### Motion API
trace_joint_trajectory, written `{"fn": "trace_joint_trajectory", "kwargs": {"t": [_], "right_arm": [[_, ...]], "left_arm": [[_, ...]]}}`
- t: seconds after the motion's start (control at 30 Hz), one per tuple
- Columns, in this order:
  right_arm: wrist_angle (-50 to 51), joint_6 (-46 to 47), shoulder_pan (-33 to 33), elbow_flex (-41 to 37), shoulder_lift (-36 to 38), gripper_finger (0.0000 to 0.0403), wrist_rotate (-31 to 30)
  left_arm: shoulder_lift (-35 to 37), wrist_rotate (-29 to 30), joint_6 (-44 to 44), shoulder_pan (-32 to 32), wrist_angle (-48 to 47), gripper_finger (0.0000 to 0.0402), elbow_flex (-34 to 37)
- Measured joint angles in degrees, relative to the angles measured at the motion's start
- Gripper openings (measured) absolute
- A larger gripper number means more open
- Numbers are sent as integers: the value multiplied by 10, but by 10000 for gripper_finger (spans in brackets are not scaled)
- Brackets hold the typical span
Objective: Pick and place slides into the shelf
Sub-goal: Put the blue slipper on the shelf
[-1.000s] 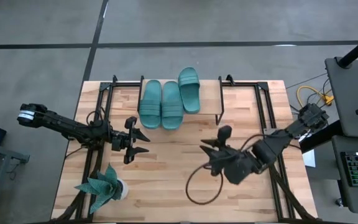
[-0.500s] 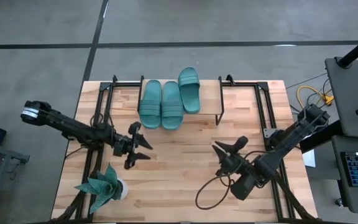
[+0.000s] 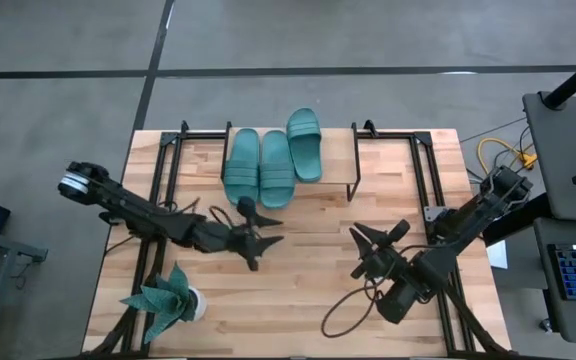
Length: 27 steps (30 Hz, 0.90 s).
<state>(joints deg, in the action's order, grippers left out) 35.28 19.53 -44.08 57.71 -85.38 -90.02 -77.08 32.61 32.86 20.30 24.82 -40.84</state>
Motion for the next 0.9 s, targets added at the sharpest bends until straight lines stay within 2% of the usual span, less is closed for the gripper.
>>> {"fn": "trace_joint_trajectory", "kwargs": {"t": [0.07, 0.13, 0.3, 0.37, 0.47, 0.67, 0.9], "right_arm": [[8, 13, -11, -1, 16, 71, 0], [18, 24, -23, -6, 34, 69, -1], [31, 35, -54, -35, 86, 70, -1], [32, 35, -61, -52, 108, 69, 0], [32, 35, -62, -80, 144, 67, 0], [31, 69, -62, -143, 205, 64, 0], [31, 70, -62, -168, 245, 63, 0]], "left_arm": [[-18, 6, -24, 16, -74, 177, -46], [-36, 35, -44, 36, -141, 177, -90], [-97, 208, -56, 91, -242, 177, -172], [-121, 251, -56, 106, -249, 177, -190], [-153, 263, -67, 120, -249, 177, -201], [-203, 264, -146, 123, -251, 177, -203], [-257, 286, -160, 123, -261, 177, -203]]}}
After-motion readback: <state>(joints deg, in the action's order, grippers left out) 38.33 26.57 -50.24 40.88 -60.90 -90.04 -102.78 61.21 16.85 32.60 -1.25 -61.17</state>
